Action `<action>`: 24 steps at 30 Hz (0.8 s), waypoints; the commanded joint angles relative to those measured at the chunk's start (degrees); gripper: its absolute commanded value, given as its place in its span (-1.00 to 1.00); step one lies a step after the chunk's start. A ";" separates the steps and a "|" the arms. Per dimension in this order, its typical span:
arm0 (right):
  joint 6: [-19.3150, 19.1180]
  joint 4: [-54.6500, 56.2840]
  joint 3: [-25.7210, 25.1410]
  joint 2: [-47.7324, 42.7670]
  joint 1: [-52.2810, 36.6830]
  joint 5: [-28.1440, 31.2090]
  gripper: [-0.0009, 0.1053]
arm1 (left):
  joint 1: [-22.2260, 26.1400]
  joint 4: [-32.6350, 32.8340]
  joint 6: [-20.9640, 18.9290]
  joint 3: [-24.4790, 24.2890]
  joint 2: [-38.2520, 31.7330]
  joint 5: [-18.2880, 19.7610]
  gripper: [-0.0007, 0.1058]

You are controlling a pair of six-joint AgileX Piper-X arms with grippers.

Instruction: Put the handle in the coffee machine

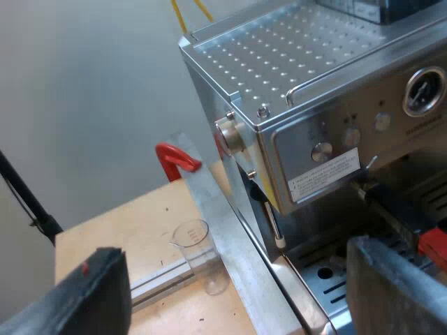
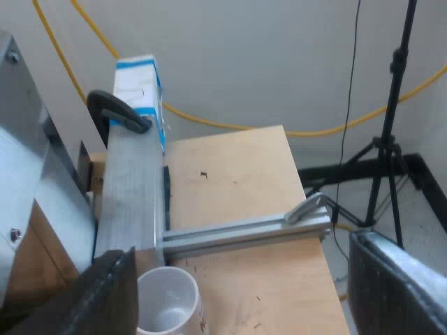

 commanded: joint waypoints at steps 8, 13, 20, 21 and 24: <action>-1.26 -0.42 8.50 -14.26 -0.07 -0.21 0.24 | 0.14 12.58 -1.07 0.09 -13.21 -0.90 0.25; -0.75 -0.42 13.95 -22.54 -0.07 -0.21 0.24 | 0.14 17.35 -1.07 1.44 -18.19 -0.90 0.25; -0.53 2.56 16.72 -34.03 -0.07 -0.21 0.24 | -0.37 21.89 0.75 4.17 -25.62 -0.90 0.25; -0.26 4.69 15.98 -33.88 -0.07 0.20 0.24 | -0.48 21.89 0.74 4.41 -25.80 -0.90 0.25; -0.76 8.41 15.02 -33.65 -0.07 0.05 0.24 | -0.53 22.70 0.74 5.05 -25.65 -0.44 0.25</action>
